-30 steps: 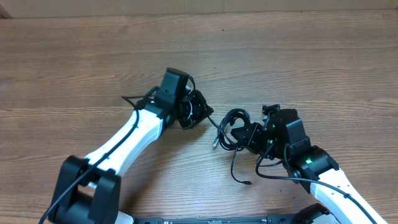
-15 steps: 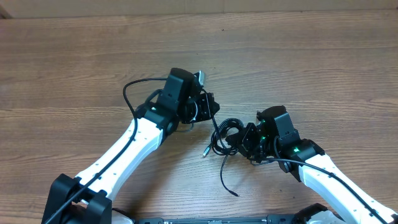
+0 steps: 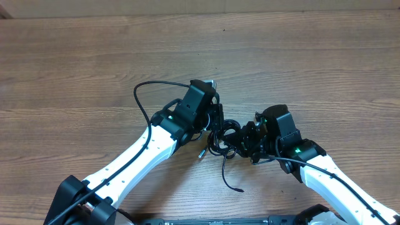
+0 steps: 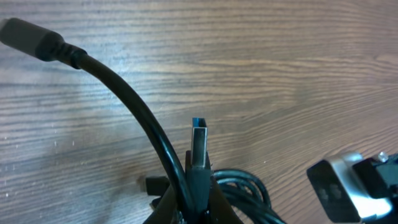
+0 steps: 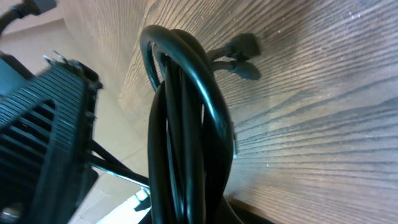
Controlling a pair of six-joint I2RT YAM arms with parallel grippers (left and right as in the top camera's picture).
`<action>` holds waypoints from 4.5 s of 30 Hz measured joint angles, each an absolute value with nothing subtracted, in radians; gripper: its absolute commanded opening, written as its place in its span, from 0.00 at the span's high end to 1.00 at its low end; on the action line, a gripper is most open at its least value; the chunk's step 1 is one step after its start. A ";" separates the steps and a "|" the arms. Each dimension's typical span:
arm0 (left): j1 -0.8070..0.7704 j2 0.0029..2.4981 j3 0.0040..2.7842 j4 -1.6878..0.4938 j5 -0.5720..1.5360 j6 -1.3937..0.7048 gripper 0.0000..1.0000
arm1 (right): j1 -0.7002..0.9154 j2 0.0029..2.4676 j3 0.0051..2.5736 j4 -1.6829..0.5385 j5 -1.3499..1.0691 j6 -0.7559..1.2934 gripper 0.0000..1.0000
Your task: Untangle cables
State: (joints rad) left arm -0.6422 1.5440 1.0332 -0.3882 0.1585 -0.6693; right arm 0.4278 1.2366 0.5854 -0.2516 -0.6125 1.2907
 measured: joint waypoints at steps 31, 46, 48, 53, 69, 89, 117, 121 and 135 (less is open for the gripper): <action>-0.661 1.544 1.034 -0.480 0.216 -0.681 0.96 | 0.428 1.237 0.585 -0.176 -0.443 1.668 0.74; -0.720 1.544 1.034 -0.554 0.219 -0.710 0.95 | 0.428 1.237 0.585 -0.176 -0.419 1.694 0.75; -0.732 1.544 1.034 -0.554 0.218 -0.728 0.96 | 0.428 1.237 0.585 -0.177 -0.415 1.694 0.75; -0.738 1.544 1.033 -0.554 0.193 -0.738 0.91 | 0.428 1.236 0.585 -0.176 -0.413 1.695 0.75; -0.445 1.544 1.033 -0.591 0.263 -0.760 0.00 | 0.428 1.237 0.585 -0.175 -0.410 1.698 0.68; -0.371 1.544 1.033 -0.771 0.358 -0.836 0.01 | 0.428 1.234 0.586 -0.258 -0.468 1.325 0.58; -0.371 1.544 1.033 -0.763 0.197 -0.836 0.00 | 0.644 1.301 0.587 -0.570 -0.144 1.033 0.48; -0.371 1.544 1.033 -0.763 0.185 -0.836 0.01 | 0.644 1.339 0.588 -0.547 -0.130 1.032 0.48; -0.371 1.544 1.033 -0.763 0.163 -0.836 0.01 | 0.647 1.451 0.640 -0.550 -0.110 1.063 0.56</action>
